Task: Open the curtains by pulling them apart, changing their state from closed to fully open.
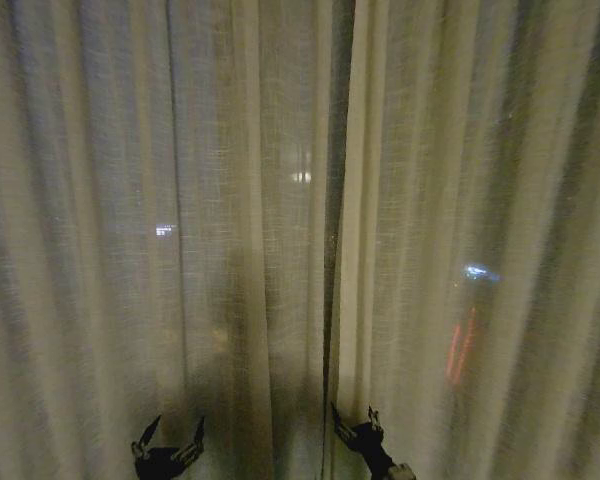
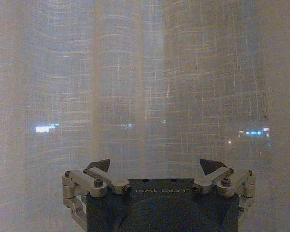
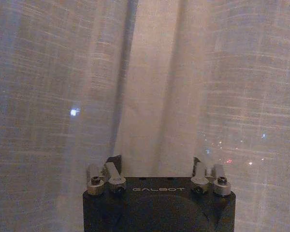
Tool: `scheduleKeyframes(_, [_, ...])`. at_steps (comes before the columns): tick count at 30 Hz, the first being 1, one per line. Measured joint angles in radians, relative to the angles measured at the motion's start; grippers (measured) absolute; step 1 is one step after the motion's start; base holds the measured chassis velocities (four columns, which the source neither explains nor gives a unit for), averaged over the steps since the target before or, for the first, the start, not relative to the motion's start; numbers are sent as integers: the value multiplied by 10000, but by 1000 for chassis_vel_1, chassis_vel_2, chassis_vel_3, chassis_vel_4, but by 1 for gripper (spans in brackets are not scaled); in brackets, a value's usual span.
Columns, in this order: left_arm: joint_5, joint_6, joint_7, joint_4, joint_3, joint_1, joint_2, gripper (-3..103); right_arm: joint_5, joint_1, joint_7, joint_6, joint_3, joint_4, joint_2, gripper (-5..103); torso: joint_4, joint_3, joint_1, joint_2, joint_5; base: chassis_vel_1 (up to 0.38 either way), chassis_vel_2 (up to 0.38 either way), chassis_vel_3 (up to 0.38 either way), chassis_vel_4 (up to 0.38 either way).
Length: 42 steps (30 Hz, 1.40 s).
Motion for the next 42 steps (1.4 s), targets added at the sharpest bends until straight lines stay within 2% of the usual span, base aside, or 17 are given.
scheduleKeyframes(2, [-8, 1, 0, -3, -17, 18, -17, 100, 0, 16, 134, 24, -9, 6, 1, 54, 0, 0, 0, 0, 0, 0, 0, 0, 0])
scheduleKeyframes(4, [-9, 1, 0, -1, -20, 27, -23, 100, 0, 20, 158, 36, -5, 9, 0, 54, -1, 0, 0, 0, 0, 0, 0, 0, 0])
scheduleKeyframes(5, [-11, 1, 0, 6, -24, 42, -24, 100, 0, 27, 180, 50, 7, 10, 1, 48, -1, 0, -1, 0, 0, 0, 0, 0, 0])
scheduleKeyframes(6, [-11, 1, 0, 6, -24, 42, -24, 100, 0, 27, 180, 50, 7, 10, 1, 48, -1, 0, -1, 0, 0, 0, 0, 0, 0])
scheduleKeyframes(7, [-19, -2, -1, 8, -31, 66, -26, 100, 5, 32, 208, 68, 28, 10, 0, 37, 0, 0, -1, 0, -1, 0, 0, 0, 0])
scheduleKeyframes(8, [-22, -2, -1, 8, -36, 72, -25, 100, 8, 33, 214, 72, 34, 10, 0, 37, 0, 0, -1, 0, 0, 0, 0, 0, 0])
scheduleKeyframes(10, [-29, -7, -3, 6, -60, 78, -18, 100, 45, 32, 223, 81, 48, 13, 0, 27, 0, 0, -1, 0, 0, 0, 0, 0, 0])
scheduleKeyframes(11, [-29, -7, -3, 6, -60, 78, -18, 100, 45, 32, 223, 81, 48, 13, 0, 27, 0, 0, -1, 0, 0, 0, 0, 0, 0])
scheduleKeyframes(14, [-35, -15, -5, -20, -81, 105, -18, 100, 123, -7, 216, 99, 65, 57, 0, 10, 0, 0, 0, 0, 0, 0, 0, 0, 0])
scheduleKeyframes(16, [-36, -17, -6, -27, -86, 112, -18, 100, 147, -18, 209, 106, 67, 68, 0, 10, -1, 0, 0, 0, 0, 0, 0, 0, 0])
scheduleKeyframes(18, [-39, -22, -7, -47, -96, 122, -20, 100, 202, -48, 163, 202, 75, 82, 0, 2, -1, 0, 0, 0, 0, 0, 0, 0, 0])
scheduleKeyframes(27, [-45, -32, -11, -90, -114, 157, -34, 100, 418, -223, -332, 260, 338, 282, 0, 1, -1, 0, 0, 0, 0, 0, 0, 0, 0])
scheduleKeyframes(42, [-36, -26, -12, -80, -102, 101, -50, 100, 561, -250, -418, 223, 442, 352, 1, 1, 1, 0, 0, 0, -1, -38, -39, 45, 36])
